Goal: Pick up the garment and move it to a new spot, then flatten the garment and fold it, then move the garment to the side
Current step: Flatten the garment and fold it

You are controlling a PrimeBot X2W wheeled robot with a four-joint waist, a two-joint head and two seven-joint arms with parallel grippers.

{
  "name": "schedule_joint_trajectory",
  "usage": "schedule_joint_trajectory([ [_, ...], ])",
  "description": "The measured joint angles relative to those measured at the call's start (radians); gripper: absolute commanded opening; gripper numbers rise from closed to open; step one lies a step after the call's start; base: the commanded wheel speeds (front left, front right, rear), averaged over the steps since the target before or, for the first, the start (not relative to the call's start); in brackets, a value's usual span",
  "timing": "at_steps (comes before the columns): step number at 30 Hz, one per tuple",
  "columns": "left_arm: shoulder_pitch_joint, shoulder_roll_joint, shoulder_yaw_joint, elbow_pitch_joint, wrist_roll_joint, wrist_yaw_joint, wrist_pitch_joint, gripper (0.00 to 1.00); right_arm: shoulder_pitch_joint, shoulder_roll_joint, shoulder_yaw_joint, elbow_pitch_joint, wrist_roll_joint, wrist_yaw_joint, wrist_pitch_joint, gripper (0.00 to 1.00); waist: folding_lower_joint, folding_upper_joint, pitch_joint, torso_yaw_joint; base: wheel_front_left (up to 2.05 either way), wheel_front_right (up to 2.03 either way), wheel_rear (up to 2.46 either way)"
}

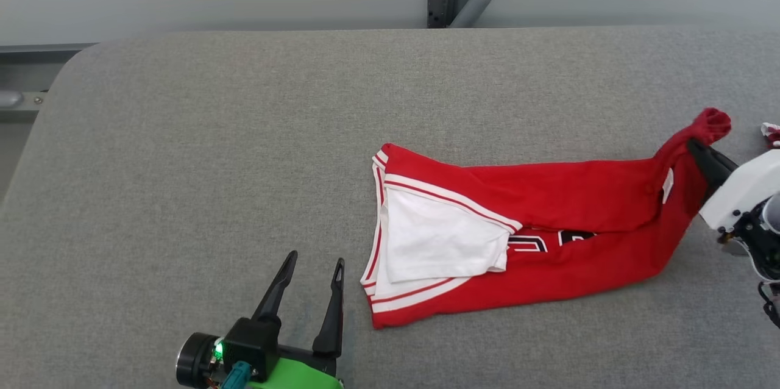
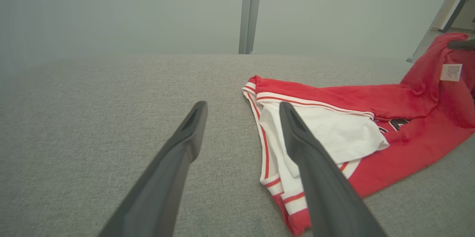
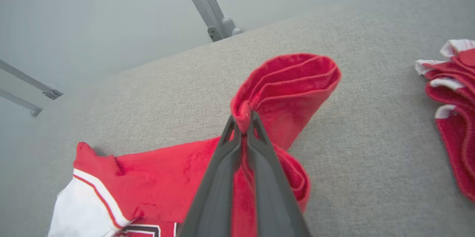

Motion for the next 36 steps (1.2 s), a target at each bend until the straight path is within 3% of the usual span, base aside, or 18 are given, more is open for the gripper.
schedule_joint_trajectory([
  [6, 0.0, -0.001, -0.017, -0.001, -0.022, 0.003, 0.0, 1.0, 0.0, 0.047, 0.02, -0.134, -0.022, 0.0, 0.073, 0.0, 0.0, 0.0, -0.01, 0.034, 0.0, 0.0, 0.0],
  [12, -0.002, -0.001, -0.038, -0.002, -0.044, 0.012, 0.0, 1.0, -0.006, 0.139, 0.044, -0.223, -0.072, 0.0, 0.137, 0.0, 0.0, 0.0, -0.013, 0.091, 0.0, 0.0, 0.0],
  [22, -0.016, -0.001, -0.07, -0.007, -0.069, 0.026, 0.0, 1.0, -0.004, 0.268, 0.091, -0.264, -0.112, 0.0, 0.202, 0.0, 0.0, -0.0001, -0.001, 0.203, 0.0, 0.0, 0.0],
  [33, -0.028, -0.001, -0.089, -0.011, -0.085, 0.043, 0.0, 1.0, 0.021, 0.308, 0.151, -0.252, -0.134, 0.0, 0.282, 0.0, 0.0, 0.0, 0.031, 0.276, 0.0, 0.0, 0.0],
  [34, -0.028, -0.001, -0.089, -0.011, -0.085, 0.043, 0.0, 1.0, 0.022, 0.311, 0.155, -0.251, -0.134, 0.0, 0.289, 0.11, 0.0, 0.0, 0.032, 0.275, 0.0, 0.0, 0.0],
  [35, -0.028, -0.001, -0.088, -0.01, -0.085, 0.044, 0.0, 1.0, 0.023, 0.314, 0.159, -0.25, -0.134, 0.0, 0.29, 0.38, 0.0, 0.0, 0.032, 0.273, 0.0, 0.0, 0.0],
  [36, -0.028, -0.001, -0.088, -0.01, -0.085, 0.044, 0.0, 1.0, 0.023, 0.319, 0.164, -0.251, -0.134, 0.0, 0.289, 0.98, 0.0, 0.0, 0.032, 0.27, 0.0, 0.0, 0.0],
])
